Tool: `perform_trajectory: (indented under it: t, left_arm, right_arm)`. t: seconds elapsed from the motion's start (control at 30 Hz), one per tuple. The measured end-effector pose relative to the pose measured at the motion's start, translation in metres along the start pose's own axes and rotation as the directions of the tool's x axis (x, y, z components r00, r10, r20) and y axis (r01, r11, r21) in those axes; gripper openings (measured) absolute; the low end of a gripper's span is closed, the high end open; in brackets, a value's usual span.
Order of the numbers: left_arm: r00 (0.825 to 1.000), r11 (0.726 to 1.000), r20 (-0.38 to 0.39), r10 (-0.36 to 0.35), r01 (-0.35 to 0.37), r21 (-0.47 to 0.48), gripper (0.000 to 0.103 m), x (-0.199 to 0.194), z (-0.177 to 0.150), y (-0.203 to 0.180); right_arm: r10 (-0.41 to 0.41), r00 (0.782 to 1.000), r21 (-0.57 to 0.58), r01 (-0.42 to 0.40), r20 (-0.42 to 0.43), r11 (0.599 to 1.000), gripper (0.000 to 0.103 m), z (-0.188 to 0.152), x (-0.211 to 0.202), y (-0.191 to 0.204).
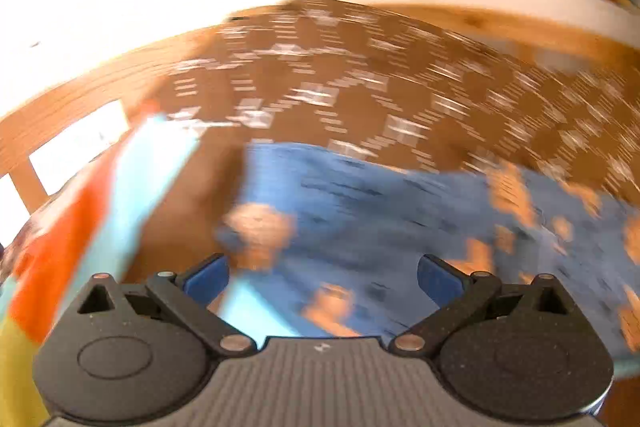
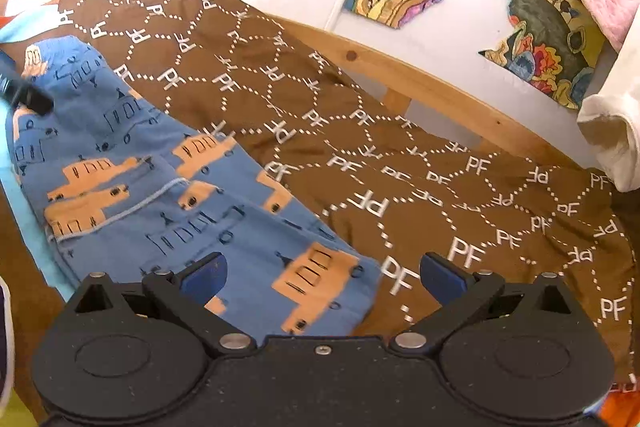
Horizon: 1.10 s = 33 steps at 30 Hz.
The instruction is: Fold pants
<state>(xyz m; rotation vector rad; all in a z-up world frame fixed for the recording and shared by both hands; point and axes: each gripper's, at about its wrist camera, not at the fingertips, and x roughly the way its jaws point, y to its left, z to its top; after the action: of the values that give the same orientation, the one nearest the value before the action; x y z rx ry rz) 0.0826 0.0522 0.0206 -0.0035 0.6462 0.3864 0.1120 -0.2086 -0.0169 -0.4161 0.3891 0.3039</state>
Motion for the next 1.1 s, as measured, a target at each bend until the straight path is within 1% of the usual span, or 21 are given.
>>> perform_trajectory:
  t: [0.03, 0.07, 0.1, 0.17, 0.23, 0.27, 0.3, 0.37, 0.4, 0.5, 0.63, 0.7, 0.77, 0.8, 0.9, 0.97, 1.03, 1.07, 1.1]
  left_arm:
    - [1.0, 0.999, -0.008, 0.02, -0.02, -0.031, 0.102, 0.004, 0.0, 0.01]
    - [0.999, 0.998, -0.028, 0.031, -0.033, -0.063, 0.1, 0.01, 0.002, 0.021]
    - [0.999, 0.995, -0.032, 0.021, -0.024, -0.096, 0.096, 0.015, 0.003, 0.032]
    - [1.0, 0.992, 0.007, -0.025, 0.026, -0.127, 0.096, 0.019, 0.006, 0.045]
    - [0.998, 0.992, 0.023, -0.062, 0.064, -0.107, 0.093, 0.022, 0.012, 0.049]
    - [0.997, 0.992, 0.021, -0.078, 0.079, -0.098, 0.087, 0.024, 0.014, 0.05]
    - [0.995, 0.99, 0.017, -0.096, 0.097, -0.101, 0.084, 0.026, 0.017, 0.052]
    - [0.99, 0.983, 0.019, -0.14, 0.141, -0.117, 0.083, 0.029, 0.019, 0.056]
    - [0.989, 0.981, 0.015, -0.149, 0.15, -0.123, 0.083, 0.031, 0.021, 0.058]
    - [0.987, 0.973, -0.004, -0.158, 0.155, -0.174, 0.082, 0.037, 0.024, 0.063]
    - [0.987, 0.962, -0.009, -0.16, 0.154, -0.228, 0.084, 0.033, 0.021, 0.066]
    - [0.986, 0.954, -0.008, -0.166, 0.159, -0.254, 0.085, 0.032, 0.018, 0.067]
    - [0.985, 0.948, -0.007, -0.171, 0.163, -0.274, 0.085, 0.03, 0.016, 0.069]
    - [0.985, 0.945, -0.009, -0.173, 0.163, -0.282, 0.085, 0.029, 0.015, 0.069]
    - [0.982, 0.938, -0.019, -0.185, 0.171, -0.3, 0.085, 0.027, 0.015, 0.068]
    - [0.981, 0.933, -0.024, -0.194, 0.177, -0.315, 0.084, 0.029, 0.014, 0.067]
    - [0.984, 0.931, -0.022, -0.178, 0.161, -0.327, 0.082, 0.028, 0.013, 0.066]
    - [0.986, 0.93, -0.024, -0.162, 0.145, -0.337, 0.079, 0.029, 0.013, 0.065]
    - [0.989, 0.929, -0.027, -0.142, 0.124, -0.349, 0.073, 0.03, 0.014, 0.063]
  right_arm:
    - [0.005, 1.0, 0.003, -0.005, 0.001, 1.0, 0.102, 0.0, 0.0, 0.002]
    - [0.01, 1.0, 0.007, -0.01, -0.001, 1.0, 0.102, 0.001, -0.001, 0.006]
    - [0.016, 1.0, 0.014, -0.016, 0.0, 1.0, 0.102, 0.002, 0.0, 0.01]
    - [0.034, 0.999, 0.024, -0.034, 0.009, 0.999, 0.102, 0.003, 0.0, 0.016]
    - [0.051, 0.999, 0.018, -0.051, 0.02, 0.999, 0.102, 0.004, 0.0, 0.023]
    - [0.057, 0.998, 0.008, -0.057, 0.025, 0.998, 0.102, 0.005, 0.0, 0.026]
    - [0.062, 0.998, -0.003, -0.062, 0.026, 0.998, 0.102, 0.006, 0.001, 0.028]
    - [0.068, 0.997, -0.029, -0.067, 0.026, 0.997, 0.102, 0.01, 0.004, 0.033]
    - [0.072, 0.997, -0.043, -0.071, 0.026, 0.997, 0.102, 0.013, 0.008, 0.035]
    - [0.07, 0.997, -0.079, -0.069, 0.017, 0.994, 0.102, 0.028, 0.025, 0.038]
    - [0.066, 0.998, -0.135, -0.064, 0.004, 0.989, 0.102, 0.054, 0.056, 0.049]
    - [0.068, 0.997, -0.171, -0.073, -0.033, 0.983, 0.102, 0.062, 0.078, 0.061]
    - [0.059, 0.994, -0.211, -0.077, -0.093, 0.974, 0.102, 0.061, 0.1, 0.073]
    - [0.055, 0.993, -0.222, -0.077, -0.106, 0.972, 0.102, 0.06, 0.105, 0.078]
    - [0.06, 0.997, -0.199, -0.069, -0.05, 0.978, 0.102, 0.06, 0.089, 0.071]
    - [0.076, 0.996, -0.194, -0.084, -0.05, 0.977, 0.102, 0.059, 0.074, 0.064]
    - [0.069, 0.996, -0.186, -0.079, -0.055, 0.979, 0.102, 0.057, 0.053, 0.055]
    - [0.07, 0.996, -0.168, -0.079, -0.059, 0.983, 0.102, 0.056, 0.042, 0.05]
    - [0.077, 0.995, -0.143, -0.085, -0.063, 0.986, 0.102, 0.054, 0.031, 0.047]
